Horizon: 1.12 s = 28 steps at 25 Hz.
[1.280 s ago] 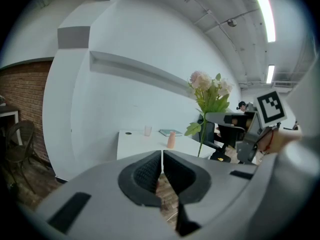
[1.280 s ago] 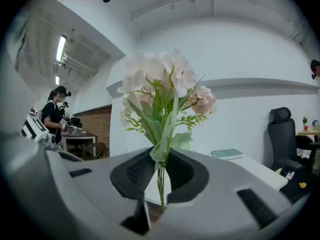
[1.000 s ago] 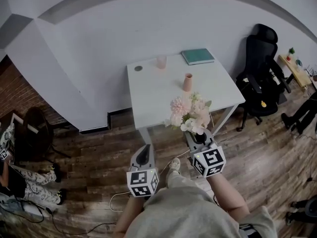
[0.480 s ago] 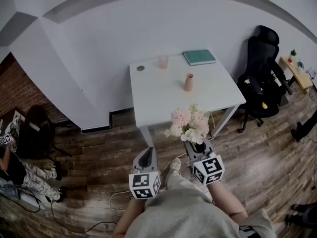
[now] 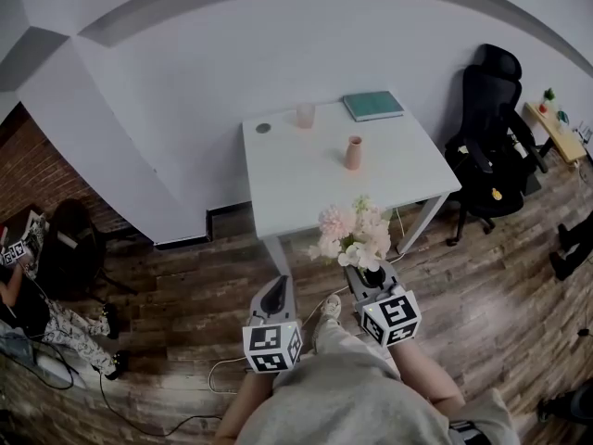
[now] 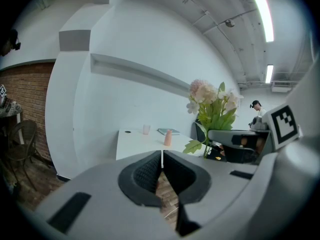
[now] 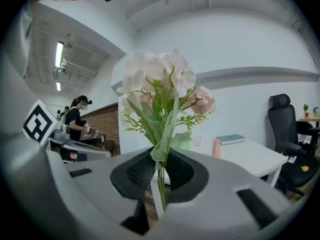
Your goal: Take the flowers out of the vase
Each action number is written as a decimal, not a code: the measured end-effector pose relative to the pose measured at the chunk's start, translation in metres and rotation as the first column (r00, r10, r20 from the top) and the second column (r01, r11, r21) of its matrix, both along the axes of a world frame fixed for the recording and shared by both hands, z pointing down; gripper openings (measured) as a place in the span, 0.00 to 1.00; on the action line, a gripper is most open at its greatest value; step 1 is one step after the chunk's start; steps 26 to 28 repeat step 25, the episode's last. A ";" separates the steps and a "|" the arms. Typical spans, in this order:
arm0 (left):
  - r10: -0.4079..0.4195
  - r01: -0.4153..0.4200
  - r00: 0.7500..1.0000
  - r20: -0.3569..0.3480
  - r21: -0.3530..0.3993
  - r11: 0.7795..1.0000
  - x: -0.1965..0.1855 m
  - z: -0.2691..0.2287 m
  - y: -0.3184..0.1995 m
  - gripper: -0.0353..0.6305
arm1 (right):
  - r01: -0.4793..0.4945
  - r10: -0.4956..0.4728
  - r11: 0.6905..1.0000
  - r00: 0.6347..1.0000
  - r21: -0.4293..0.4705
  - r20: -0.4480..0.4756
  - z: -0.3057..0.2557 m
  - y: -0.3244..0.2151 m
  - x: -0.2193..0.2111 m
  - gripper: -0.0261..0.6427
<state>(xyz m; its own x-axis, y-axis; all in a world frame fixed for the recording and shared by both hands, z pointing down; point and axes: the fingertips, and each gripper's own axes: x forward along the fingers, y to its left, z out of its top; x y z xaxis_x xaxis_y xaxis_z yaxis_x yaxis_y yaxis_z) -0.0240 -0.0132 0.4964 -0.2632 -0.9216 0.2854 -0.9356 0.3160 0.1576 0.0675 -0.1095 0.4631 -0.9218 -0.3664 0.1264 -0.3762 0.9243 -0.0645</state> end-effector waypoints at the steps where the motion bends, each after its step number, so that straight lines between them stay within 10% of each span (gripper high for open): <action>1: -0.002 0.002 1.000 0.000 -0.001 1.000 -0.001 0.000 0.000 0.07 | 0.003 -0.003 1.000 1.000 -0.003 0.001 0.000 0.000 -0.001 0.11; 28: -0.013 0.013 1.000 0.000 -0.009 1.000 -0.002 0.005 -0.008 0.07 | 0.035 -0.035 0.999 0.999 -0.015 0.014 0.000 -0.001 -0.005 0.11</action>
